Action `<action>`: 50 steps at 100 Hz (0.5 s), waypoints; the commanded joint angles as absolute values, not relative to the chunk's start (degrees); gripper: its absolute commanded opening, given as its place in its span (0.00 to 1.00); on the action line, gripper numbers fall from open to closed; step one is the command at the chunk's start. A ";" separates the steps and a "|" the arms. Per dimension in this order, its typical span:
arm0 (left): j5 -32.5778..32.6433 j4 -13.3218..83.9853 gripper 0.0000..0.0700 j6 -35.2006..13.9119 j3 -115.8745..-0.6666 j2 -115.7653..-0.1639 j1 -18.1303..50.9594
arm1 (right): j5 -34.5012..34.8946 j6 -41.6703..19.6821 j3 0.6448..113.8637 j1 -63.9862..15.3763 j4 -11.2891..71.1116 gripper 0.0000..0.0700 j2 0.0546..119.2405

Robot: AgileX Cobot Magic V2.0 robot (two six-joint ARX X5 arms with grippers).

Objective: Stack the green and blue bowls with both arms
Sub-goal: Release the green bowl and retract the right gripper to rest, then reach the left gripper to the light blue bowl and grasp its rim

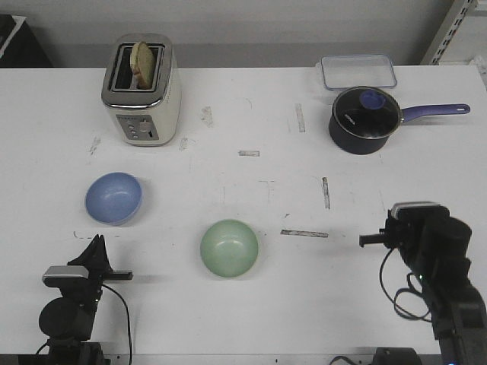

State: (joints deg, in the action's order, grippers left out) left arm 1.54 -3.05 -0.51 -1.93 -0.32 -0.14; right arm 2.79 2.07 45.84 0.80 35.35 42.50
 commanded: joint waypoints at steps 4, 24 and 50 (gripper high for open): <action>1.48 -3.99 0.00 -2.94 -0.69 -0.27 -0.14 | 1.02 1.04 40.27 0.80 34.26 0.00 35.66; 1.50 -4.08 0.00 -4.23 -0.69 -0.30 -0.14 | 1.06 0.99 33.36 0.80 34.44 0.00 22.79; 0.08 -12.19 0.00 -4.82 -6.46 -0.32 -0.14 | 1.08 0.86 32.88 0.75 33.43 0.00 16.43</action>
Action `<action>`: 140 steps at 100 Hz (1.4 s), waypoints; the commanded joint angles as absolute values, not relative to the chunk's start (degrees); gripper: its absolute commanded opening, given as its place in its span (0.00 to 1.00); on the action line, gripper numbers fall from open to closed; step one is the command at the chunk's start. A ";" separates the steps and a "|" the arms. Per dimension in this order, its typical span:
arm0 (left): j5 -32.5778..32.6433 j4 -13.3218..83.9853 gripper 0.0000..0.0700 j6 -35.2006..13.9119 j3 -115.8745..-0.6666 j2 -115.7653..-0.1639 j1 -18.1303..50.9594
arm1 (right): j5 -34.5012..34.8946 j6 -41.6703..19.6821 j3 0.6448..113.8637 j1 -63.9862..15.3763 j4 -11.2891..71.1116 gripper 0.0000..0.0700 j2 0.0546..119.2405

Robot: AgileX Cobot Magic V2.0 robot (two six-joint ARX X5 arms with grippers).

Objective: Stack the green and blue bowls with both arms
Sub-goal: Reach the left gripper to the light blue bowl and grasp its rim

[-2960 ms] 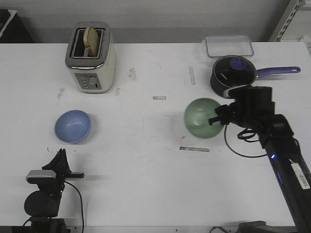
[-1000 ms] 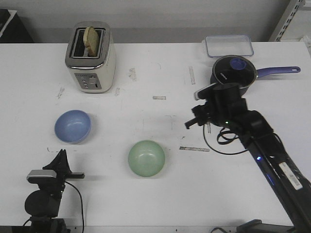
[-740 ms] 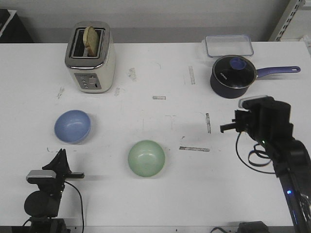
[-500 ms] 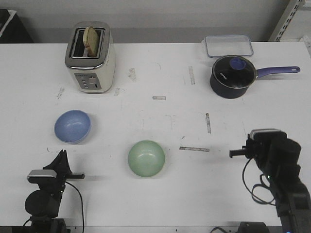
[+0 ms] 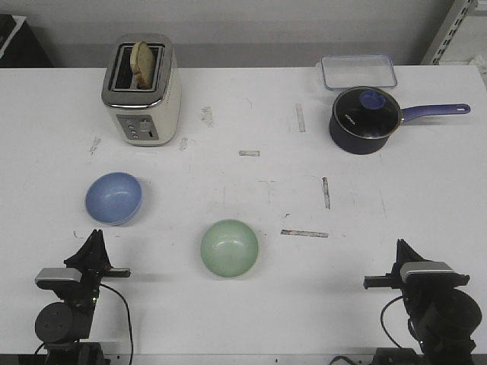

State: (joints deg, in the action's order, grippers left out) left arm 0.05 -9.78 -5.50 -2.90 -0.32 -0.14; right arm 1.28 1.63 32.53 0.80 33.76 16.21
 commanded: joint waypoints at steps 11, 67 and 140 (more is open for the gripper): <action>0.27 -12.40 0.00 1.45 -15.92 -1.78 -0.14 | 2.33 0.84 32.88 0.54 33.43 0.00 16.60; 6.22 12.47 0.30 5.17 -63.48 -44.56 -0.43 | 2.81 0.84 32.86 -2.42 33.47 0.00 16.60; -9.13 41.63 0.83 -3.38 -70.72 -77.19 -19.27 | 2.79 0.86 32.56 -3.86 33.43 0.00 16.60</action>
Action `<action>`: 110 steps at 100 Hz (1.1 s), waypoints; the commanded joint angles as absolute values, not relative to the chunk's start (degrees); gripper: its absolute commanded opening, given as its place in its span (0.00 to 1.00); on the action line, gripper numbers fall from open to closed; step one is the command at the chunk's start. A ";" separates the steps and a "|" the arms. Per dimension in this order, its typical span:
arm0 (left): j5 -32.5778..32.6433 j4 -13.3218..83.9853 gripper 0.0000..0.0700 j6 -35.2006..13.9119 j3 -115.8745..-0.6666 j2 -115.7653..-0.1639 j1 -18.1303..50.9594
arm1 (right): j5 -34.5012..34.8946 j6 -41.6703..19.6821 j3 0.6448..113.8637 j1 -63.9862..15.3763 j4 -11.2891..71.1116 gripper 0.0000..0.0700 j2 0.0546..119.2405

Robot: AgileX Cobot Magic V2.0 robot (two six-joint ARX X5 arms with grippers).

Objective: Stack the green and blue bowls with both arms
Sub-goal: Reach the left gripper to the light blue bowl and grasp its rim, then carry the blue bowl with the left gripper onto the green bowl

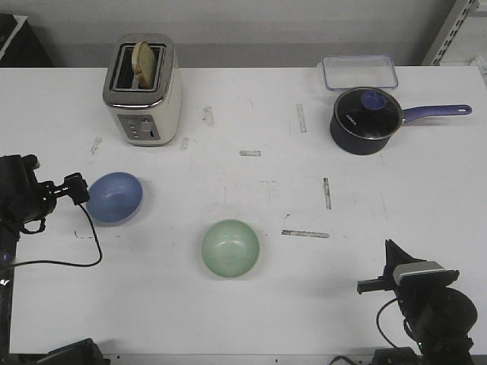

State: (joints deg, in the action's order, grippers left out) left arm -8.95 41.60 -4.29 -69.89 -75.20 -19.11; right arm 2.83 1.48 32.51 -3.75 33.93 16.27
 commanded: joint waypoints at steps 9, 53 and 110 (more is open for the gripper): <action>-9.30 41.56 0.82 -3.38 -70.72 -80.62 -19.25 | 2.72 0.89 32.56 -3.86 33.41 0.00 16.60; -12.51 38.87 0.80 -3.53 -70.72 -94.26 -16.88 | 2.72 0.89 32.53 -3.84 33.41 0.00 16.60; -15.42 36.64 0.00 -4.14 -70.98 -94.74 -16.78 | 2.57 0.89 32.53 -3.84 33.43 0.00 16.60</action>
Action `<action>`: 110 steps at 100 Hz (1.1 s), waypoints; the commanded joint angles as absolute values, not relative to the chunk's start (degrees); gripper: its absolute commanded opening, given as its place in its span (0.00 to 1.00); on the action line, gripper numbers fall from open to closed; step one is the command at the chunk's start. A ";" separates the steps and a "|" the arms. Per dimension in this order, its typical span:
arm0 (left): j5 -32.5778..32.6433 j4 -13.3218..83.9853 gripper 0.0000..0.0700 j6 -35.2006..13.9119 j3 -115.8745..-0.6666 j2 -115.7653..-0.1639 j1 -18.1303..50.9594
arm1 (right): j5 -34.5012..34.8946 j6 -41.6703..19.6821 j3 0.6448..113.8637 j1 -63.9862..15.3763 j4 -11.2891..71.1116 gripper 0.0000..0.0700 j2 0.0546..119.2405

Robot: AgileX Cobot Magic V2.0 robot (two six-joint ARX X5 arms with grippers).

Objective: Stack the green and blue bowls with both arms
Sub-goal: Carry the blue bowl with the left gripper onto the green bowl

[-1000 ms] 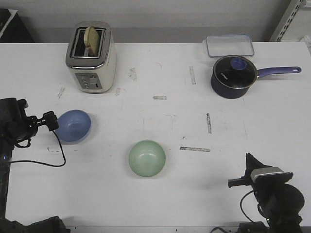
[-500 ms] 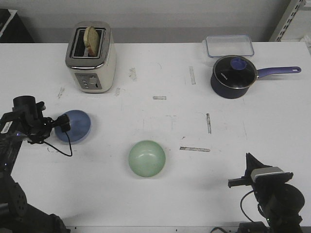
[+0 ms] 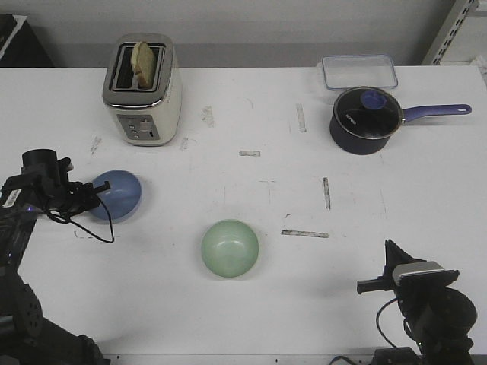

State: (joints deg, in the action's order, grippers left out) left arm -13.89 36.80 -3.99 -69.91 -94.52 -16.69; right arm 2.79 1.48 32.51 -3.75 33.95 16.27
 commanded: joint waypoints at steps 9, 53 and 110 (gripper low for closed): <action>-17.80 35.81 0.00 -5.87 -71.20 -93.19 -16.69 | 2.55 0.86 32.53 -3.84 33.43 0.00 16.60; -19.46 32.97 0.00 -8.27 -71.72 -73.84 -2.83 | 2.57 0.86 32.05 -3.86 33.10 0.00 16.60; -13.65 39.05 0.00 -10.15 -71.72 -74.89 30.76 | 2.59 0.86 31.90 -3.86 32.99 0.00 16.60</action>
